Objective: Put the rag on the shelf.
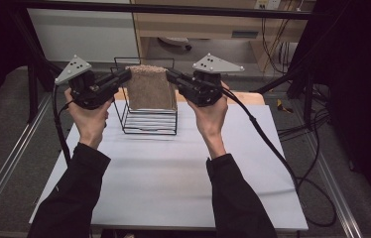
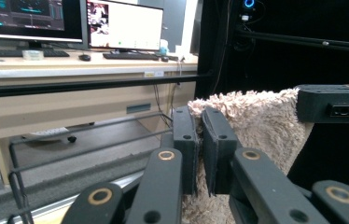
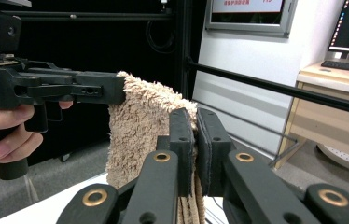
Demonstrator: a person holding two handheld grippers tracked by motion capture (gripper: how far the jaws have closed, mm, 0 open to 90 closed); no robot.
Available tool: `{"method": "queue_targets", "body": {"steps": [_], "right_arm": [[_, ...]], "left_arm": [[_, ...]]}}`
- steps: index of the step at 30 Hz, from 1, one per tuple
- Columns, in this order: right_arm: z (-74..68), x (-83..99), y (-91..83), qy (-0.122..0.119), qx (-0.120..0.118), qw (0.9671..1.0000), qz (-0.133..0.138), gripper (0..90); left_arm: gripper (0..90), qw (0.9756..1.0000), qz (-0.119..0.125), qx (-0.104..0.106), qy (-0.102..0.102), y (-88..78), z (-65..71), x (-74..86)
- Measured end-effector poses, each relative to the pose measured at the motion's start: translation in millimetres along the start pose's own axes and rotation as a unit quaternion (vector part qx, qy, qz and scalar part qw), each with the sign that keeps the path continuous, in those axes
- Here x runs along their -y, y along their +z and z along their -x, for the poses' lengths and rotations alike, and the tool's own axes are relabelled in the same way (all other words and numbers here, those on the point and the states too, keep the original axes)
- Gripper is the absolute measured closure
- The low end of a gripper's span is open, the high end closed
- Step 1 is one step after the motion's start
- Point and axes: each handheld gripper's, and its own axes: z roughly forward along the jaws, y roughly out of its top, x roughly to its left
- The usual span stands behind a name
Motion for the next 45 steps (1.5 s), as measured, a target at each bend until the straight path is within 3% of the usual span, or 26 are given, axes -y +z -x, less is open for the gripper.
{"method": "queue_targets", "body": {"steps": [14, 22, 29, 35, 45], "right_arm": [[3.5, -19.4, 17.4, -0.005, 0.002, 0.9999, 0.009, 85.8], [11.9, -32.4, 27.1, -0.003, 0.005, 0.9999, 0.015, 85.8], [17.1, -38.0, 38.3, -0.003, 0.006, 0.9999, 0.016, 85.8], [19.5, -43.5, 47.5, -0.01, 0.007, 0.9998, 0.017, 85.7], [33.2, -49.0, 64.0, 0.001, 0.013, 0.9997, 0.019, 85.7]], "left_arm": [[84.1, 0.9999, 0.012, -0.012, -0.001, 3.2, -14.6, -21.2], [84.1, 0.9996, 0.009, -0.023, 0.011, 8.8, -18.9, -35.3], [84.1, 0.9996, 0.017, -0.022, -0.007, 14.1, -29.8, -39.9], [84.1, 0.9994, 0.019, -0.028, -0.007, 19.4, -40.3, -45.0], [84.1, 0.9992, 0.018, -0.035, -0.005, 33.2, -51.5, -52.6]]}}
